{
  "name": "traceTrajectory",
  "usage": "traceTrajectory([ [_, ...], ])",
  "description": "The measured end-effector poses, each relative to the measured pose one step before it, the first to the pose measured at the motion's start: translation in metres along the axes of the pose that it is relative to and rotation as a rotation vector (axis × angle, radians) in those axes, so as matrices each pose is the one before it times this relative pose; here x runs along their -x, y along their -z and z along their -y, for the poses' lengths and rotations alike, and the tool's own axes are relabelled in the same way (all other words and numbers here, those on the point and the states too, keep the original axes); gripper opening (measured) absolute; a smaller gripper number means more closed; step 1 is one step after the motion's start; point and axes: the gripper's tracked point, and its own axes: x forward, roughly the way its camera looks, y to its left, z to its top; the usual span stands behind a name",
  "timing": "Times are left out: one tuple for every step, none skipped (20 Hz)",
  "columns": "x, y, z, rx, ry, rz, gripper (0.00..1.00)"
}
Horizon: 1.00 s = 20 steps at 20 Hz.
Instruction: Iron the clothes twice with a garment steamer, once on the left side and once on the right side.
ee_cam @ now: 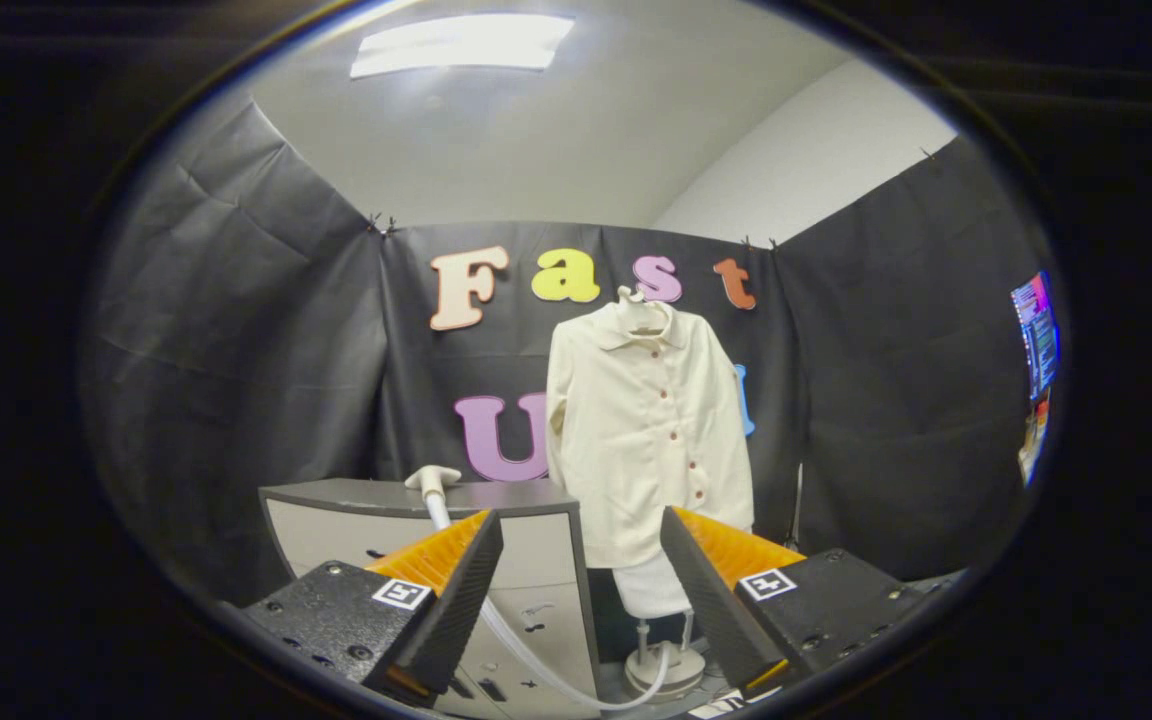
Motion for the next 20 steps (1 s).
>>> traceTrajectory([
  [-0.0013, 0.00235, 0.00021, -0.00249, -0.00164, -0.00396, 0.96],
  [-0.00188, 0.00198, 0.00033, -0.00169, -0.00045, -0.00487, 0.96],
  [-0.00034, 0.00178, -0.00024, -0.00218, 0.0007, -0.00201, 0.96],
  [-0.00204, 0.00169, -0.00075, -0.00366, -0.00065, -0.00405, 0.96],
  [-0.00275, 0.00178, -0.00238, -0.00423, -0.0056, -0.00397, 0.96],
  [-0.00327, 0.00126, -0.00222, -0.00281, -0.00613, -0.00358, 0.96],
  [-0.00287, 0.00208, -0.00382, 0.00093, -0.00664, -0.00355, 0.96],
  [-0.00393, 0.00024, -0.00153, 0.00379, -0.00508, -0.0019, 0.96],
  [-0.0046, 0.00083, -0.00337, 0.00581, -0.00719, -0.00246, 0.96],
  [-0.00583, -0.00001, -0.00346, 0.00284, -0.01046, -0.00294, 0.96],
  [-0.00551, 0.00012, -0.0039, -0.00182, -0.00816, 0.00045, 0.96],
  [-0.00594, 0.00116, -0.00259, -0.00006, -0.00943, -0.00523, 0.96],
  [-0.00575, 0.00333, -0.00321, 0.00058, -0.0082, -0.00651, 0.96],
  [-0.0068, 0.00191, -0.00229, 0.00213, -0.00566, -0.00747, 0.96],
  [-0.00814, 0.00215, -0.00281, 0.00492, -0.00852, -0.00883, 0.96],
  [-0.01134, 0.00212, -0.00341, 0.00267, -0.01029, -0.01354, 0.96],
  [-0.01162, 0.00125, -0.00623, -0.00703, -0.01559, -0.00671, 0.96],
  [-0.01286, 0.00253, -0.009, -0.00876, -0.03063, -0.01902, 0.96],
  [-0.01502, 0.00599, -0.00899, -0.00793, -0.02878, -0.0293, 0.96],
  [-0.01107, 0.00468, -0.00551, -0.00642, -0.02511, -0.03191, 0.96],
])
